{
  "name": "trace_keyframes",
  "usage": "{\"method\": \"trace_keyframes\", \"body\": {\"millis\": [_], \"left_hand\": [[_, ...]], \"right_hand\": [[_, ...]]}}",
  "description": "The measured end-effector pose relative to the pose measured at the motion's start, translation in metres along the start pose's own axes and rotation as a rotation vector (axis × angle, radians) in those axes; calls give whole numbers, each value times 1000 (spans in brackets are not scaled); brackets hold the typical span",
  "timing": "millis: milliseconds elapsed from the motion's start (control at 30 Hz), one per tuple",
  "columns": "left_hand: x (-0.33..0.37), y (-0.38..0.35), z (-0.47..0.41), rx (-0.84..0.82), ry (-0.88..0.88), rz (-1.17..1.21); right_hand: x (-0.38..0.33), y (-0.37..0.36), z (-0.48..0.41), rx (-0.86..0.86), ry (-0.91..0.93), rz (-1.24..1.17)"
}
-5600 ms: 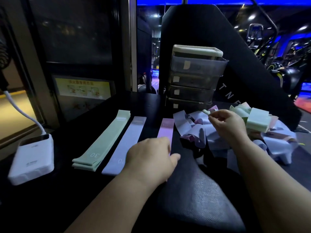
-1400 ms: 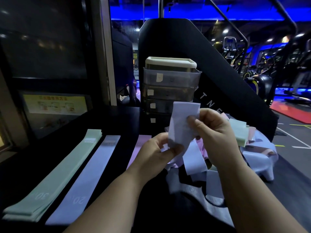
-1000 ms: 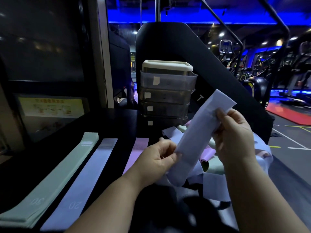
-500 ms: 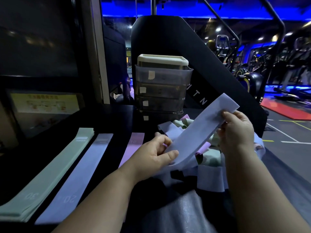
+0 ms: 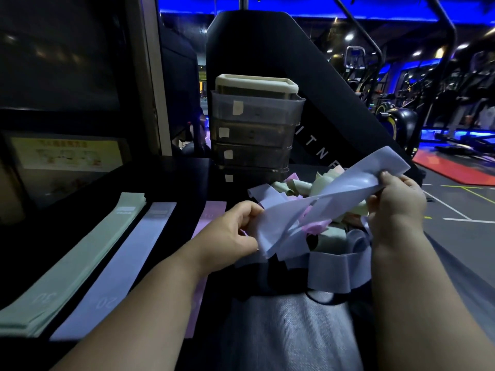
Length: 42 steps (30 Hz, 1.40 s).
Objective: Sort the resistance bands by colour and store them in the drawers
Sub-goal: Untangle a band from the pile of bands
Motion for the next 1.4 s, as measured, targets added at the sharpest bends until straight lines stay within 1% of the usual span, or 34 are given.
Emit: {"method": "trace_keyframes", "body": {"millis": [133,233,400,567,667,800,867,933,1033,1200,1300,1400], "left_hand": [[-1,8,-2,151,-44,-78],[0,16,-1,299,-25,-147],[0,26,2,469,-13,-237],[2,34,4,581,-17,-296],[2,36,5,618,1,-350],[3,42,10,710,38,-433],[3,42,11,720,51,-452],[1,40,9,691,62,-419],[0,37,7,631,80,-215],[9,33,7,555,56,5],[15,32,11,568,29,80],[23,36,12,603,-11,114]], "right_hand": [[1,0,-1,4,3,3],[2,-1,0,6,7,-8],[2,-6,4,-31,44,5],[0,-7,2,-52,111,61],[1,-7,1,-53,123,95],[0,-6,1,-28,149,95],[1,-5,-1,-25,156,101],[3,-6,-2,-40,157,116],[5,-6,-5,-43,159,98],[1,-3,-10,-22,148,27],[-1,-2,-9,-2,118,-4],[1,-5,-6,-5,103,14]]}}
Point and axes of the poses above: each hand's wrist, its own z-axis away from the middle knuckle, its own y-axis out of the back of the hand, x = y × z, the point moved 6 cm from there along -z, towards the middle knuckle, and after that the axes turned 4 degrees about y, right-handed, at the moved point
